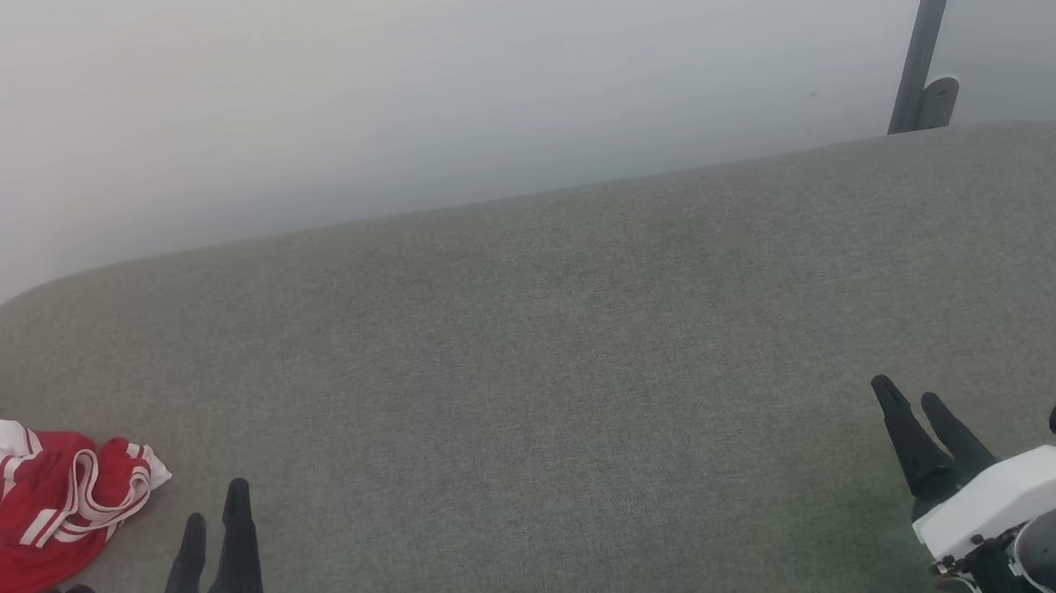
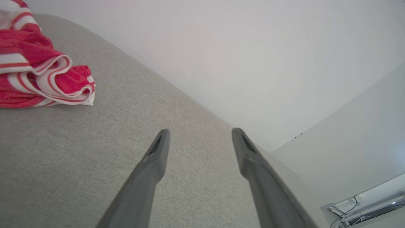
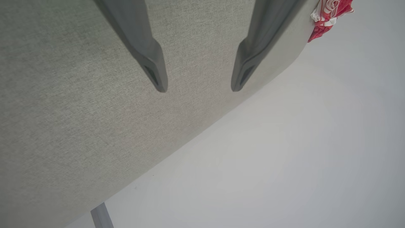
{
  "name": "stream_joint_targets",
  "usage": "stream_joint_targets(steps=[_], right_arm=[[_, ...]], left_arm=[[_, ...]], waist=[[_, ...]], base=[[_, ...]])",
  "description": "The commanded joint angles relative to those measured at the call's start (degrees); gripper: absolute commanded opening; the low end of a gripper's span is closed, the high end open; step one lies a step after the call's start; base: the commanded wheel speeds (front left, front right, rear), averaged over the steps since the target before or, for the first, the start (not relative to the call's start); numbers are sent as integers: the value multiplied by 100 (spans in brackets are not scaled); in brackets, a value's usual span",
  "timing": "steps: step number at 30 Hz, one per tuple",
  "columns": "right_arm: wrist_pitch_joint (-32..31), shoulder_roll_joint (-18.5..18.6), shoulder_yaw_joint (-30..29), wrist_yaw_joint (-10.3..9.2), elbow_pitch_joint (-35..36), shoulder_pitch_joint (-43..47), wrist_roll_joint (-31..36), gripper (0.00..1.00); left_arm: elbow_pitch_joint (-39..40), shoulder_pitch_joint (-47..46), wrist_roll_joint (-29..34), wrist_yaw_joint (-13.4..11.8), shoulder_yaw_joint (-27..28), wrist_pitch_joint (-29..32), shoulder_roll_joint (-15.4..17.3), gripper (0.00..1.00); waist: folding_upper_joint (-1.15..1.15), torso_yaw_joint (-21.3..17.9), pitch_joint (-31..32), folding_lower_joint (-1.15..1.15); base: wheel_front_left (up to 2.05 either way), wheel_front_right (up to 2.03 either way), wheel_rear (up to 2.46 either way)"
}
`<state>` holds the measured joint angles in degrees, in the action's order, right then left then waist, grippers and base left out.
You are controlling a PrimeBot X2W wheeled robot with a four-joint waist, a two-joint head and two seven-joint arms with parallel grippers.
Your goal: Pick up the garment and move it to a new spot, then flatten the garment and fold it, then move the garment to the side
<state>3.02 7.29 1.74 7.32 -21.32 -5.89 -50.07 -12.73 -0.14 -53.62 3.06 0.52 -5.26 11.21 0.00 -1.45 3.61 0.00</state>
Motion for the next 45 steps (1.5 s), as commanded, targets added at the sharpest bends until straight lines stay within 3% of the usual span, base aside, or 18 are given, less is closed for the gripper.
stream_joint_targets(steps=[1, 17, 45], right_arm=[[45, 27, -30, 21, 62, -88, 277, 100], [134, 110, -246, 23, 250, 29, 1425, 100], [369, 170, -272, 23, 515, 205, 2783, 100]], left_arm=[[76, 11, 281, 65, 49, -77, 67, 100], [113, 192, 1525, 356, 277, -338, 100, 100], [236, 473, 2483, 443, 142, -711, 427, 100]], waist=[[0, -6, 13, 0], [0, -63, 117, 0], [0, -135, 320, 0]], base=[[0, 0, 0], [0, 0, 0], [0, 0, 0]])
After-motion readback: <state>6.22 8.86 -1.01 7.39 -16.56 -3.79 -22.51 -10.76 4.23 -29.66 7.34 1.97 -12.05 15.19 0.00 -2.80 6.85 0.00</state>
